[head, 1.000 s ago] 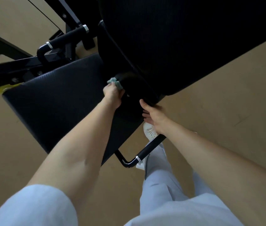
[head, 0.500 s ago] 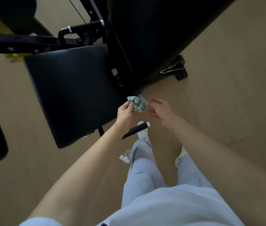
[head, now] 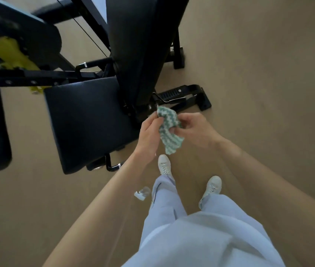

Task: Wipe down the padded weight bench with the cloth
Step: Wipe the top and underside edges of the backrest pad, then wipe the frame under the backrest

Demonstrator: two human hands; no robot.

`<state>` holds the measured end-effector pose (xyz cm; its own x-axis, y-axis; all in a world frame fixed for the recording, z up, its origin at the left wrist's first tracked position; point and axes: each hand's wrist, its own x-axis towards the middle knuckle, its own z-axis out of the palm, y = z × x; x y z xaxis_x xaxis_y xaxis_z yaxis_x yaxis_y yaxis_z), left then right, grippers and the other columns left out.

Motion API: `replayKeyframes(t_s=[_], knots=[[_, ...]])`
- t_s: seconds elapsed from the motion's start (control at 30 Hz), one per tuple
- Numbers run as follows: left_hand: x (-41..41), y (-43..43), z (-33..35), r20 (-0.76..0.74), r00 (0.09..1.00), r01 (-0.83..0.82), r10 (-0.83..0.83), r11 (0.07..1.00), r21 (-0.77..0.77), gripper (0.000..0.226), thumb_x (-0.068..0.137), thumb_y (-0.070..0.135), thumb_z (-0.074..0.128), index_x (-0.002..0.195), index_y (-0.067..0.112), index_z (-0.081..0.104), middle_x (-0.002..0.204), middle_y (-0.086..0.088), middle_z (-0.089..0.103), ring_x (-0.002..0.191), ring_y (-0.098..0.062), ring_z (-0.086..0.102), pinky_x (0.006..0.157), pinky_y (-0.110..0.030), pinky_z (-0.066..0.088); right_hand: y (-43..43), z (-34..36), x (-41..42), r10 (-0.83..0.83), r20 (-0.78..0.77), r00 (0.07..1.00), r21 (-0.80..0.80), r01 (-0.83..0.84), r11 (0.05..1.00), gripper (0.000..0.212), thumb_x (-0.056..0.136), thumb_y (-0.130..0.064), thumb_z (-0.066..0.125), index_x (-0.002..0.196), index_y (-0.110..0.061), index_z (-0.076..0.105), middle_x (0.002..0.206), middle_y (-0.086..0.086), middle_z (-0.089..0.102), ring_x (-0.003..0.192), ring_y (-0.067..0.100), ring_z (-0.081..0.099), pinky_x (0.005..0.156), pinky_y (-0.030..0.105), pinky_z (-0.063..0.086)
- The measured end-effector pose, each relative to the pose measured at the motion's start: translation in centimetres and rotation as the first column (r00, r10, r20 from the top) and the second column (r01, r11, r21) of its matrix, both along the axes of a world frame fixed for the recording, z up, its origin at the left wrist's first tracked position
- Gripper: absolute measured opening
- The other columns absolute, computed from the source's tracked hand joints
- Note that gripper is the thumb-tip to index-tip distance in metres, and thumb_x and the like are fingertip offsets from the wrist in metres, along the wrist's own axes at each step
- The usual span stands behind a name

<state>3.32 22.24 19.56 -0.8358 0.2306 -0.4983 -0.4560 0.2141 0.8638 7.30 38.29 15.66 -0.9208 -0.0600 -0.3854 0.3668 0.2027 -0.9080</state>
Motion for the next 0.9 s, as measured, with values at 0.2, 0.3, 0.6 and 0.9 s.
replayKeyframes(t_s=[0.2, 0.3, 0.6, 0.9], knots=[[-2.7, 1.7, 4.0, -0.370, 0.918, 0.071, -0.141, 0.978, -0.198, 0.022, 0.104, 0.004, 0.048, 0.114, 0.012, 0.065, 0.098, 0.001, 0.070, 0.088, -0.014, 0.067, 0.080, -0.038, 0.058, 3.1, 4.5, -1.9, -0.008, -0.143, 0.990, -0.059, -0.001, 0.998, 0.029, 0.094, -0.041, 0.067, 0.079, -0.017, 0.071, 0.079, 0.003, 0.064, 0.065, 0.012, 0.058, 0.065, 0.036, 0.048], [-5.1, 2.1, 6.6, -0.605, 0.757, 0.073, -0.245, 0.953, -0.295, 0.034, 0.098, -0.006, 0.054, 0.129, 0.005, 0.063, 0.110, -0.006, 0.071, 0.093, -0.011, 0.069, 0.078, -0.024, 0.058, 4.3, 6.1, -3.1, -0.265, -0.034, 0.964, -0.403, 0.230, 0.886, 0.038, 0.101, -0.040, 0.057, 0.100, -0.005, 0.071, 0.088, 0.007, 0.072, 0.077, 0.021, 0.068, 0.071, 0.035, 0.055], [-11.8, 6.4, 12.4, -0.901, 0.373, -0.087, -0.223, 0.958, -0.273, 0.049, 0.095, 0.010, 0.062, 0.136, -0.012, 0.048, 0.121, -0.026, 0.051, 0.110, -0.041, 0.057, 0.090, -0.053, 0.053, 6.7, 10.4, -5.6, -0.432, 0.351, 0.831, -0.907, 0.416, 0.062, 0.038, 0.095, -0.023, 0.046, 0.116, -0.006, 0.073, 0.117, 0.011, 0.074, 0.110, 0.027, 0.070, 0.101, 0.044, 0.053], [-10.6, 10.9, 11.2, -0.728, 0.683, -0.237, 0.064, 0.962, -0.137, 0.060, 0.104, 0.018, 0.037, 0.154, -0.011, 0.021, 0.153, -0.011, 0.042, 0.141, -0.026, 0.045, 0.115, -0.042, 0.041, 7.4, 12.2, -12.2, -0.528, 0.207, 0.824, -0.926, 0.338, 0.165, 0.035, 0.088, 0.015, 0.053, 0.120, 0.000, 0.058, 0.109, 0.014, 0.069, 0.101, 0.026, 0.069, 0.089, 0.039, 0.059]])
